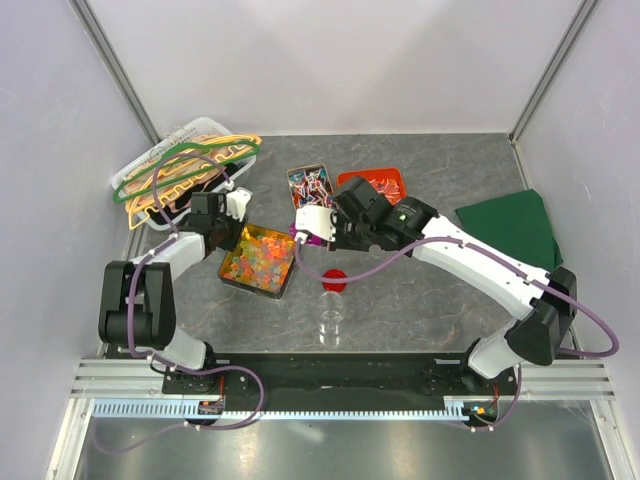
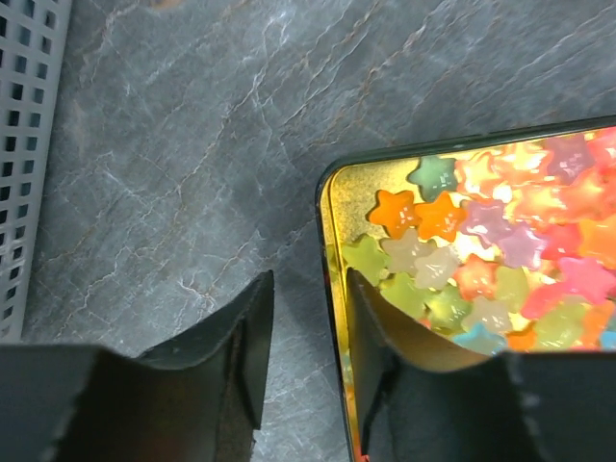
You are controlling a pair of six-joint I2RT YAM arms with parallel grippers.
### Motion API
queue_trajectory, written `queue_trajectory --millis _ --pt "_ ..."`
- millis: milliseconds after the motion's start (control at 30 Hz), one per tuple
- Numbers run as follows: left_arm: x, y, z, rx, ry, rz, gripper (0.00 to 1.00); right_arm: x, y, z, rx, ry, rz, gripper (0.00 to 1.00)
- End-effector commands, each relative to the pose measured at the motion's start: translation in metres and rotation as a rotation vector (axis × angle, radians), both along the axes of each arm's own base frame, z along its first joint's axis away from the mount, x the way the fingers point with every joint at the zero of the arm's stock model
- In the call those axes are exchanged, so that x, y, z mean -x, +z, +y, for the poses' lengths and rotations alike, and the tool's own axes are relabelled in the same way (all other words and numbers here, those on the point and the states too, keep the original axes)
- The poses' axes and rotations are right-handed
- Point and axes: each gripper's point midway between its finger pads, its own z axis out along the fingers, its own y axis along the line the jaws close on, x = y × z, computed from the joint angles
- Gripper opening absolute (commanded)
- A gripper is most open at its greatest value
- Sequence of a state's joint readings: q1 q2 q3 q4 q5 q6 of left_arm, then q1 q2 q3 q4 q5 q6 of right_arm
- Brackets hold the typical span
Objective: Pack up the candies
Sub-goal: Scoop the fake candies from the storage box.
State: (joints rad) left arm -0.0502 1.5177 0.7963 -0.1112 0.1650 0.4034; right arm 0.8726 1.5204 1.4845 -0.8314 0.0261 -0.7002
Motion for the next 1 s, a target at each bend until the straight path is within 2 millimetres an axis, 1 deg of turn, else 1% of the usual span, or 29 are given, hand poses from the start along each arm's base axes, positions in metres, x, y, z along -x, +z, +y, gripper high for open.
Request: queue_trajectory --millis 0,167,233,367,467,533,567,600,633,667,700,800,833,867,900,933,967 --pt "-0.013 -0.003 0.011 -0.071 0.004 -0.047 0.4 -0.001 0.016 0.007 0.015 0.011 -0.054 0.0" --pt "-0.017 -0.01 0.013 -0.121 -0.005 -0.048 0.37 0.007 0.011 0.014 0.043 0.037 -0.061 0.0" --pt "-0.016 -0.014 0.011 -0.143 -0.018 -0.04 0.34 0.009 0.009 0.014 0.053 0.042 -0.06 0.0" --pt "-0.012 -0.024 0.006 -0.186 -0.041 -0.014 0.34 0.013 0.008 0.015 0.077 0.06 -0.068 0.0" --pt "-0.012 -0.028 0.002 -0.196 -0.055 -0.005 0.33 0.015 0.009 0.014 0.093 0.07 -0.077 0.0" --pt "-0.012 -0.031 0.007 -0.224 -0.042 0.006 0.33 0.015 0.01 0.014 0.098 0.073 -0.084 0.0" --pt "-0.012 -0.032 0.006 -0.229 -0.047 0.009 0.3 0.015 0.01 0.014 0.102 0.077 -0.083 0.0" --pt "-0.011 -0.034 0.007 -0.234 -0.043 0.015 0.22 0.016 0.011 0.015 0.105 0.082 -0.085 0.0" --pt "-0.011 -0.035 0.008 -0.239 -0.042 0.02 0.05 0.016 0.01 0.015 0.111 0.085 -0.085 0.0" --pt "-0.013 -0.034 0.007 -0.238 -0.041 0.015 0.02 0.017 0.01 0.016 0.114 0.091 -0.085 0.0" --pt "-0.012 -0.034 0.006 -0.236 -0.041 0.02 0.02 0.016 0.01 0.017 0.119 0.097 -0.089 0.0" --pt "-0.017 -0.023 0.003 -0.225 -0.039 -0.008 0.02 0.011 0.01 0.018 0.149 0.098 -0.115 0.0" --pt "-0.021 -0.014 0.003 -0.221 -0.035 -0.034 0.02 0.006 0.008 0.016 0.172 0.082 -0.13 0.0" --pt "-0.023 -0.009 0.002 -0.215 -0.036 -0.047 0.02 0.003 0.009 0.017 0.18 0.077 -0.142 0.0" --pt "-0.026 -0.003 0.001 -0.212 -0.035 -0.064 0.02 0.0 0.015 0.018 0.182 0.07 -0.164 0.0" --pt "-0.029 0.007 0.0 -0.205 -0.033 -0.092 0.02 -0.006 0.014 0.017 0.212 0.054 -0.187 0.0" --pt "-0.032 0.013 -0.002 -0.196 -0.033 -0.11 0.02 -0.01 0.017 0.018 0.226 0.043 -0.212 0.0"
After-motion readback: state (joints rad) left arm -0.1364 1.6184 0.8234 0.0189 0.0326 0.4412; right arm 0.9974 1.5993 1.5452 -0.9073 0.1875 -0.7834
